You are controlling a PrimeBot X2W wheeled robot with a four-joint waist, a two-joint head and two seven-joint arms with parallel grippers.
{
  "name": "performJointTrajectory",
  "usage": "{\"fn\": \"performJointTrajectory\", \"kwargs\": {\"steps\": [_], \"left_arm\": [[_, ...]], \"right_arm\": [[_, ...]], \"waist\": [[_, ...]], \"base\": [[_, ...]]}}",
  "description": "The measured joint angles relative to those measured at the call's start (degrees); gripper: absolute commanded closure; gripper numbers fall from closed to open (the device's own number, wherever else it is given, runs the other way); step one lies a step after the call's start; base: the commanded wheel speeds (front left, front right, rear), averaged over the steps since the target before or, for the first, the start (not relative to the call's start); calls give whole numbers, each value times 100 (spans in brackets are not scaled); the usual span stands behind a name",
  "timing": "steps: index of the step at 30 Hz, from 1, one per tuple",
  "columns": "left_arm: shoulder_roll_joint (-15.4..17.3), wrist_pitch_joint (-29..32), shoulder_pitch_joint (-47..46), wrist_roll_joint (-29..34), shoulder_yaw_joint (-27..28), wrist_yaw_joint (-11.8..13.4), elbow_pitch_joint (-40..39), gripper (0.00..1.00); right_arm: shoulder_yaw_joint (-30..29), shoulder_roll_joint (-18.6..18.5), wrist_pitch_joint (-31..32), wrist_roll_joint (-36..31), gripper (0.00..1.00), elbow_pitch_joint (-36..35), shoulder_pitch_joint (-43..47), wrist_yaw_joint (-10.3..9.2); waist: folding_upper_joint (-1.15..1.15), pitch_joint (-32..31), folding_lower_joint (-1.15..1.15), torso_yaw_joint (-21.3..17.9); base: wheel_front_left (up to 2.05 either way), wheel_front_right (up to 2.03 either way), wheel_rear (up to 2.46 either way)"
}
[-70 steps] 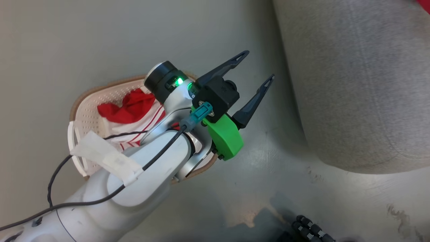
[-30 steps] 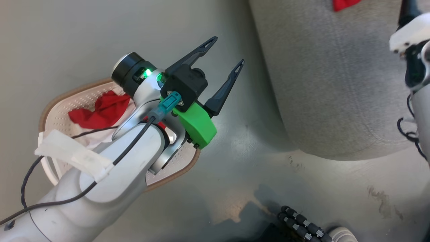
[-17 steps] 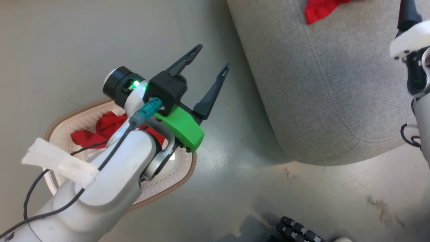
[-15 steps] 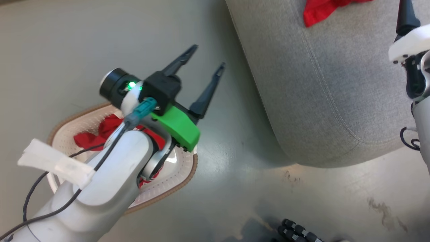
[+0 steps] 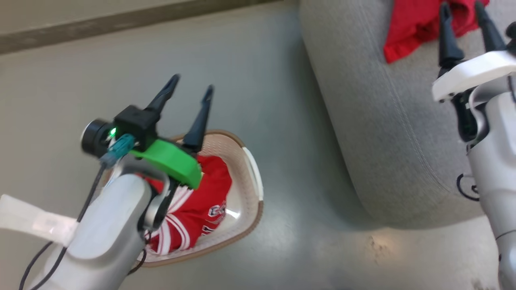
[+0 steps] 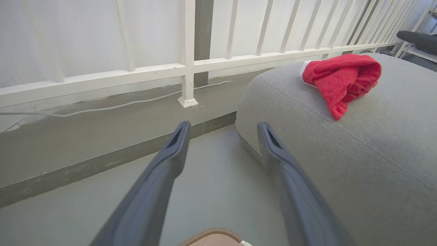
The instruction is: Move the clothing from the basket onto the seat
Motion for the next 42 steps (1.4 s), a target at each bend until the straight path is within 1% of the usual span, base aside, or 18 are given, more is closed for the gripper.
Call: {"fn": "performJointTrajectory", "kwargs": {"steps": [6,10,11,17,24,35,37,39,42], "left_arm": [[87,-71,452,-71,293,58,202,0],[110,-99,756,-220,488,71,269,0],[110,-99,756,-220,488,71,269,0],[127,-143,1194,-290,879,126,359,0],[138,-147,1697,-308,1274,129,388,0],[144,-147,2482,-158,2009,153,285,0],[134,-147,2638,-136,2107,153,198,0],[108,-147,2860,-85,2225,153,105,0],[98,-148,3078,89,2365,153,-41,0]], "right_arm": [[181,197,0,-122,0,-225,342,-1],[196,312,0,-149,0,-363,589,-21],[196,312,0,-149,0,-363,589,-21],[196,475,0,-155,0,-550,1061,-196],[258,646,0,-159,0,-750,1613,-305],[460,693,0,-313,0,-1114,2396,-376],[449,715,0,-312,0,-1152,2567,-416],[426,724,0,-309,0,-1258,2800,-506],[383,737,0,-290,0,-1406,2957,-580]], "waist": [[0,-381,0,301],[0,-631,0,503],[0,-631,0,503],[0,-1004,0,780],[0,-1425,0,1029],[0,-2014,0,1217],[0,-2102,0,1228],[0,-2220,0,1236],[0,-2296,0,1231]], "base": [[0,0,0],[0,0,0],[0,0,0],[0,0,0],[0,0,0],[0,0,0],[0,0,0],[0,0,0],[0,0,0]]}}
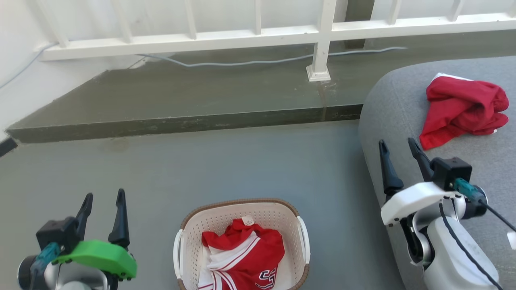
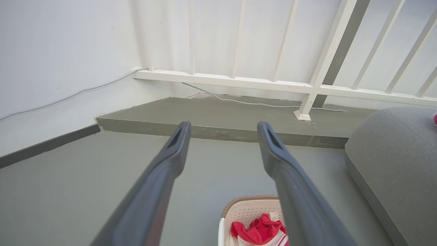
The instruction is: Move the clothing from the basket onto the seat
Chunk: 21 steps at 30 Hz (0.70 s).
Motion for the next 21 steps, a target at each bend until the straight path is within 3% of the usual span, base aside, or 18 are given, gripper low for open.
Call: {"fn": "performJointTrajectory", "kwargs": {"steps": [21], "left_arm": [[-249,0,728,356,385,0,-577,0]], "right_arm": [[13,70,89,73,0,-781,724,-138]], "waist": [[0,-67,0,-136]], "base": [[0,0,0]]}}
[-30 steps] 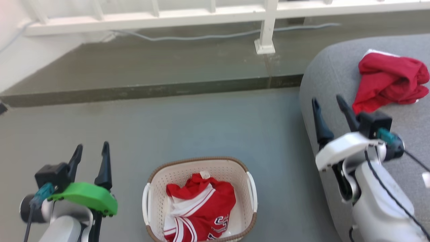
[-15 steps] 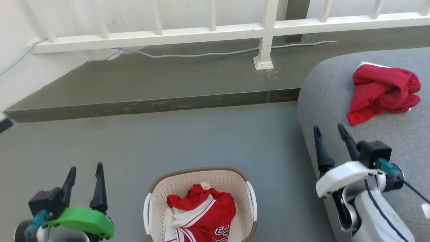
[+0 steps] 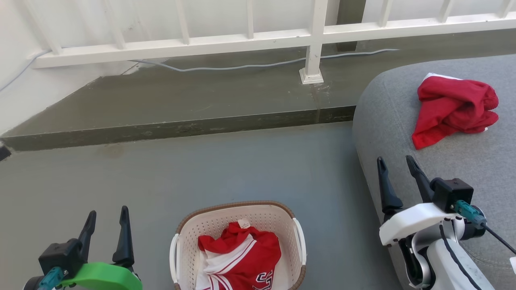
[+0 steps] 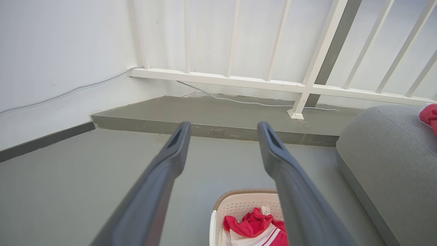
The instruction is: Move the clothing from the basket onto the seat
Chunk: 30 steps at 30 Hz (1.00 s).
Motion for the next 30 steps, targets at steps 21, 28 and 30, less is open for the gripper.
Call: {"fn": "performJointTrajectory", "kwargs": {"steps": [21,28,30], "left_arm": [[-83,0,255,104,120,1,-307,0],[-94,0,276,136,131,1,-350,0],[-96,1,279,144,135,1,-376,0]], "right_arm": [[-25,-98,277,8,0,-548,286,-100],[-51,-107,336,8,0,-711,294,-107],[-62,-114,353,8,0,-754,305,-107]], "waist": [[0,69,0,-34],[0,110,0,-44],[0,126,0,-46]], "base": [[0,0,0],[0,0,0],[0,0,0]]}}
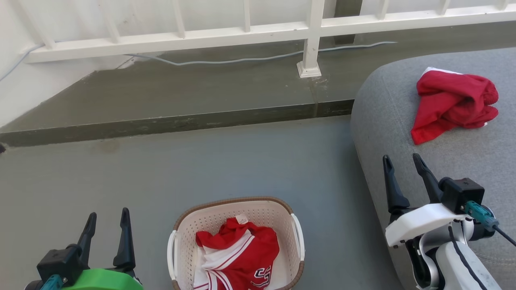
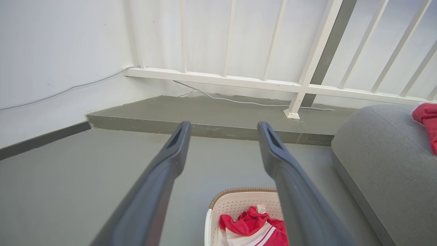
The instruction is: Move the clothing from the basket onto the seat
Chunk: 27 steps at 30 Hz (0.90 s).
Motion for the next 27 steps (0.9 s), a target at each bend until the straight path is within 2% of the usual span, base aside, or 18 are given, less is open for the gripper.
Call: {"fn": "performJointTrajectory", "kwargs": {"steps": [16,27], "left_arm": [[8,178,-26,209,9,0,-308,0],[29,536,-791,313,-220,-2,-274,0]], "right_arm": [[-109,-36,83,0,0,-490,42,-52],[-299,-76,101,-1,0,-772,-581,-92]], "waist": [[0,514,0,-30],[0,1285,0,-68]], "base": [[0,0,0],[0,0,0]]}}
